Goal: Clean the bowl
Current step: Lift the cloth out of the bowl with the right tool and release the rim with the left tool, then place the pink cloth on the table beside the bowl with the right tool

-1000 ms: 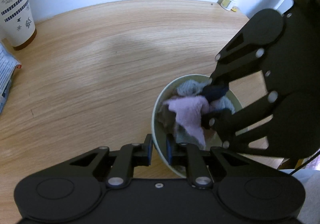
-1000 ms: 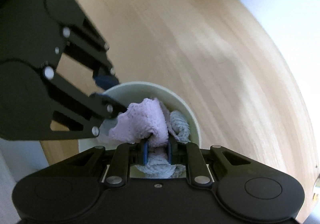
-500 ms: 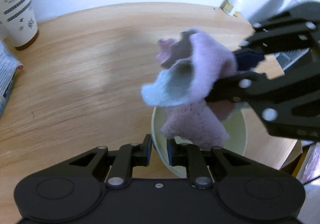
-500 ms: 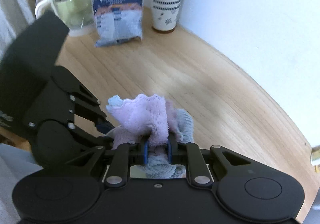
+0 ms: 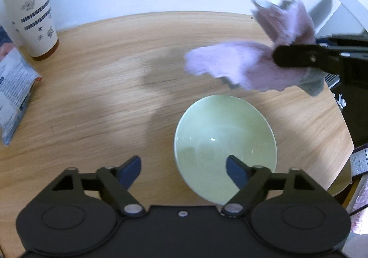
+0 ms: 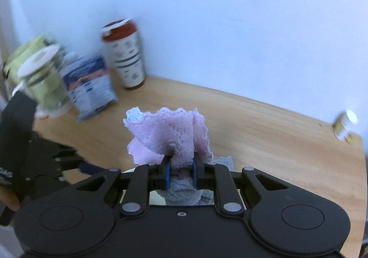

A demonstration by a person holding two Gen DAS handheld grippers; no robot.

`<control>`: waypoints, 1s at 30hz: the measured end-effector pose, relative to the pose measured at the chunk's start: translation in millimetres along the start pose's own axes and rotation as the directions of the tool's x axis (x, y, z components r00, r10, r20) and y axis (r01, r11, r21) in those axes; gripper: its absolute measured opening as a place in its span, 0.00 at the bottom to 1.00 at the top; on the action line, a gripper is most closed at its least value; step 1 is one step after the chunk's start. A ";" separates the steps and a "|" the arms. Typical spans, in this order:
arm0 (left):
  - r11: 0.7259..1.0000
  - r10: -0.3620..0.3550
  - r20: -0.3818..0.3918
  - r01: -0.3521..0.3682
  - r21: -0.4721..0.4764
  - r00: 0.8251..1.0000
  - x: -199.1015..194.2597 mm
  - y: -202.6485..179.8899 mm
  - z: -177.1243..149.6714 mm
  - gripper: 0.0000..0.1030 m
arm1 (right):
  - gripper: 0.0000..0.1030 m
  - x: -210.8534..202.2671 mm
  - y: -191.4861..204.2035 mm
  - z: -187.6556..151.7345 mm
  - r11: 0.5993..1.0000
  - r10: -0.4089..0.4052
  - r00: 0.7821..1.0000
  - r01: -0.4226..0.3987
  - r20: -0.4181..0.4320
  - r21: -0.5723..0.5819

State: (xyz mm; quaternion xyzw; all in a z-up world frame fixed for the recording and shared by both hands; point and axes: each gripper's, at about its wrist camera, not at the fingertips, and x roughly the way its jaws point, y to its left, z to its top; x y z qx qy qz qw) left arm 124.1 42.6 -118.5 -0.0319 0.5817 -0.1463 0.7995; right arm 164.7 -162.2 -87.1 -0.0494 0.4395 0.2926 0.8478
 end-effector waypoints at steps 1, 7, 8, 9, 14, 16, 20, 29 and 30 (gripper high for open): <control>1.000 0.009 -0.001 -0.009 -0.006 1.000 -0.4 0.2 -1.3 0.85 | 0.19 -2.8 -5.7 -1.5 1.000 -0.009 1.000 0.009 0.002 0.019; 0.998 0.069 0.032 -0.069 0.000 0.997 -8.1 -1.8 -2.8 0.99 | 0.19 -8.9 -48.3 -9.8 0.985 -0.076 0.997 0.079 -0.023 0.152; 0.997 0.075 0.033 -0.074 -0.010 0.997 -9.5 -2.1 -4.4 0.99 | 0.19 -8.2 -55.2 -15.3 0.981 -0.087 0.996 0.091 -0.037 0.169; 0.997 0.079 0.034 -0.078 -0.019 0.996 -10.6 -1.1 -5.8 0.99 | 0.19 -7.8 -60.9 -19.1 0.978 -0.096 0.994 0.103 -0.048 0.183; 0.988 0.133 0.015 -0.131 -0.077 0.991 -18.4 1.0 -11.9 0.99 | 0.19 4.0 -80.5 -36.7 0.962 -0.181 0.978 0.198 -0.103 0.190; 0.986 0.144 0.029 -0.141 -0.090 0.989 -23.4 2.0 -13.3 0.99 | 0.19 12.8 -86.3 -45.1 0.957 -0.201 0.971 0.223 -0.131 0.184; 0.984 0.124 0.019 -0.121 -0.133 0.992 -31.4 4.6 -19.4 0.99 | 0.20 17.4 -98.5 -60.0 0.954 -0.191 0.967 0.223 -0.170 0.201; 0.976 0.142 0.022 -0.136 -0.167 0.990 -39.6 2.1 -19.6 0.99 | 0.30 32.4 -102.4 -70.7 0.948 -0.190 0.964 0.230 -0.189 0.222; 0.976 0.147 0.021 -0.142 -0.164 0.989 -41.6 2.1 -18.9 0.99 | 0.33 32.7 -101.9 -70.3 0.947 -0.189 0.964 0.229 -0.188 0.226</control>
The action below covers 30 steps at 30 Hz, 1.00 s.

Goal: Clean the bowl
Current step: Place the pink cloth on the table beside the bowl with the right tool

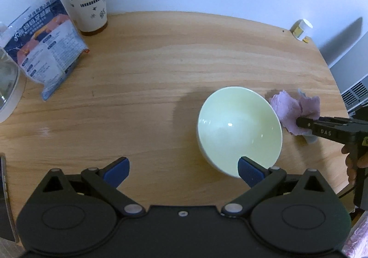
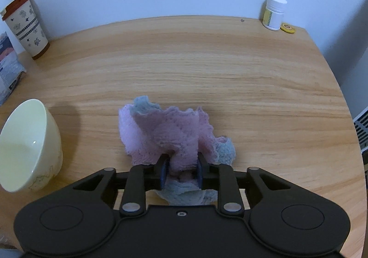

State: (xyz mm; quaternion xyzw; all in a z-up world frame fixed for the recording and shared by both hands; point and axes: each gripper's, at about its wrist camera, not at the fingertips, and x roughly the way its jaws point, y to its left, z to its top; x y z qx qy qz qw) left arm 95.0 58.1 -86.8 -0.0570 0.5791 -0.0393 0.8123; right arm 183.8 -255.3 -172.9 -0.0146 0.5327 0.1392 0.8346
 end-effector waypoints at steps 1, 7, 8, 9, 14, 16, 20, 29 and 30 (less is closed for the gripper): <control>1.000 0.000 0.002 0.000 0.002 1.000 -1.3 0.4 0.7 0.99 | 0.38 -1.9 0.0 -1.0 1.000 0.003 1.000 -0.003 0.002 0.008; 0.997 -0.077 0.012 0.077 0.025 0.997 -13.0 1.8 2.5 0.99 | 0.60 -17.1 6.8 -8.6 0.998 -0.027 1.000 0.026 0.014 0.059; 0.996 -0.086 0.015 0.086 0.032 0.996 -15.0 1.6 2.4 0.99 | 0.61 -19.8 10.6 -9.8 0.997 -0.036 0.999 0.035 0.019 0.064; 0.995 -0.090 0.016 0.089 0.043 0.996 -16.5 1.0 2.1 0.99 | 0.63 -24.3 12.9 -10.5 0.997 -0.044 0.999 0.042 0.029 0.068; 0.994 -0.080 0.043 0.076 0.080 0.996 -29.1 -5.7 -1.2 0.99 | 0.74 -54.8 18.0 -12.9 0.991 -0.081 0.994 0.073 0.071 0.114; 0.995 -0.067 0.059 0.062 0.084 0.996 -35.7 -10.6 -2.7 0.99 | 0.78 -68.7 21.2 -14.7 0.989 -0.077 0.992 0.065 0.096 0.130; 0.995 -0.036 0.107 0.026 0.094 0.994 -57.6 -25.2 -6.5 0.99 | 0.87 -98.5 28.2 -22.5 0.988 -0.052 0.991 0.033 0.120 0.152; 1.000 -0.006 0.157 0.005 0.006 0.988 -89.7 -53.1 -41.9 1.00 | 1.00 -176.1 34.6 -55.5 0.985 0.022 0.994 -0.040 0.105 0.170; 1.000 -0.002 0.157 0.004 -0.009 0.988 -90.8 -55.9 -47.1 1.00 | 1.00 -177.8 34.3 -57.9 0.986 0.019 0.994 -0.036 0.107 0.161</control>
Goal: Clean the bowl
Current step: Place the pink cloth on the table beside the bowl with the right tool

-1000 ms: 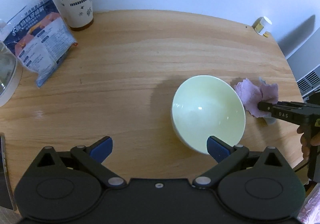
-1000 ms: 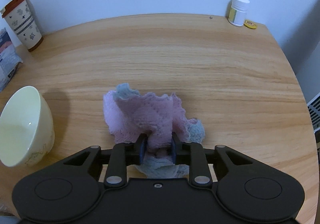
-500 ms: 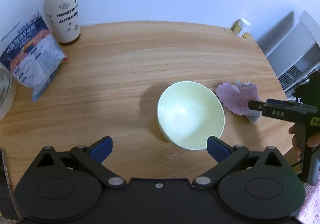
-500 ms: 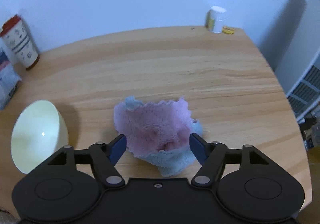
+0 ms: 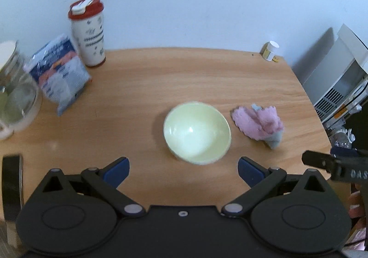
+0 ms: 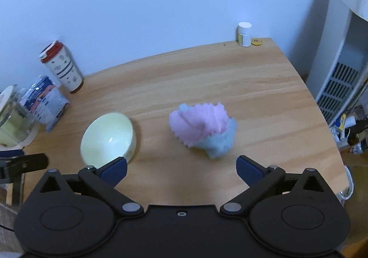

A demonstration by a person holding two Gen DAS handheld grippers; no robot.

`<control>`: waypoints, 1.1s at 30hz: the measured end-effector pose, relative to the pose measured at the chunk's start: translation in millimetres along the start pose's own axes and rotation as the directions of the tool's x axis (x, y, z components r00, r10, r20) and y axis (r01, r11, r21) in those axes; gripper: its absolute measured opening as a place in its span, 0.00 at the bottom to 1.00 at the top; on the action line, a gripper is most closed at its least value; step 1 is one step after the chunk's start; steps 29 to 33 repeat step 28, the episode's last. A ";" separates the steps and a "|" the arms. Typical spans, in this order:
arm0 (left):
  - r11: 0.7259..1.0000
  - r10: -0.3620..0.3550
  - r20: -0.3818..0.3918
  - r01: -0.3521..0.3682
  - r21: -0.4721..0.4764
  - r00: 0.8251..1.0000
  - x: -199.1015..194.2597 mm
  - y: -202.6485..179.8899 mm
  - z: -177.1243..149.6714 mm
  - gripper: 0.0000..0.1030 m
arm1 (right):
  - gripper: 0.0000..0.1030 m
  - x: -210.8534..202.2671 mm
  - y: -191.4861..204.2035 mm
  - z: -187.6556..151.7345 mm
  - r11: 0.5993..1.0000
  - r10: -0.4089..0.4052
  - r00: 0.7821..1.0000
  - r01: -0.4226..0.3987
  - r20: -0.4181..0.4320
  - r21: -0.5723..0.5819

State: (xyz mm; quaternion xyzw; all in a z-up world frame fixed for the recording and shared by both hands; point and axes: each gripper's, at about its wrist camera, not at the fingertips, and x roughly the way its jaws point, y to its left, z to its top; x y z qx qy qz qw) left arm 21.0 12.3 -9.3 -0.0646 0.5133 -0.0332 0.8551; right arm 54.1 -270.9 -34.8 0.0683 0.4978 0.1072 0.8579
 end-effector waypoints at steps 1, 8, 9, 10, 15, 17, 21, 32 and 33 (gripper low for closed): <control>1.000 0.003 0.000 -0.003 -0.016 1.000 -2.0 -2.9 -5.2 1.00 | 1.00 -6.5 0.9 -5.6 0.999 -0.009 1.000 0.010 0.009 -0.030; 0.999 0.020 0.014 -0.020 -0.026 1.000 -16.9 -34.3 -33.4 1.00 | 1.00 -30.2 -1.7 -28.6 0.979 -0.031 0.996 0.048 0.089 -0.196; 1.000 0.024 0.015 -0.024 -0.020 1.000 -18.8 -39.9 -37.5 1.00 | 1.00 -31.2 -3.6 -30.6 0.980 -0.022 0.996 0.038 0.085 -0.197; 1.000 0.026 0.015 -0.025 -0.018 1.000 -20.3 -44.0 -41.3 1.00 | 1.00 -32.4 -6.2 -32.6 0.980 -0.010 0.997 0.026 0.080 -0.200; 0.999 0.046 0.034 -0.046 -0.007 0.998 -29.0 -61.0 -55.1 1.00 | 1.00 -39.2 -16.5 -34.6 0.977 0.007 0.997 0.009 0.074 -0.214; 0.999 0.052 0.043 -0.051 -0.009 0.998 -31.6 -65.0 -57.8 1.00 | 1.00 -40.4 -16.5 -36.5 0.974 0.010 0.997 0.007 0.075 -0.225; 0.998 0.065 0.054 -0.064 -0.017 0.996 -36.2 -68.9 -60.4 1.00 | 1.00 -39.3 -18.2 -37.9 0.975 0.013 0.998 0.002 0.067 -0.222; 0.997 0.076 0.085 -0.075 -0.018 0.994 -43.3 -70.9 -60.9 1.00 | 1.00 -36.1 -19.7 -35.6 0.979 0.040 0.997 -0.026 0.063 -0.204; 0.997 0.076 0.085 -0.075 -0.018 0.994 -43.3 -70.9 -60.9 1.00 | 1.00 -36.1 -19.7 -35.6 0.979 0.040 0.997 -0.026 0.063 -0.204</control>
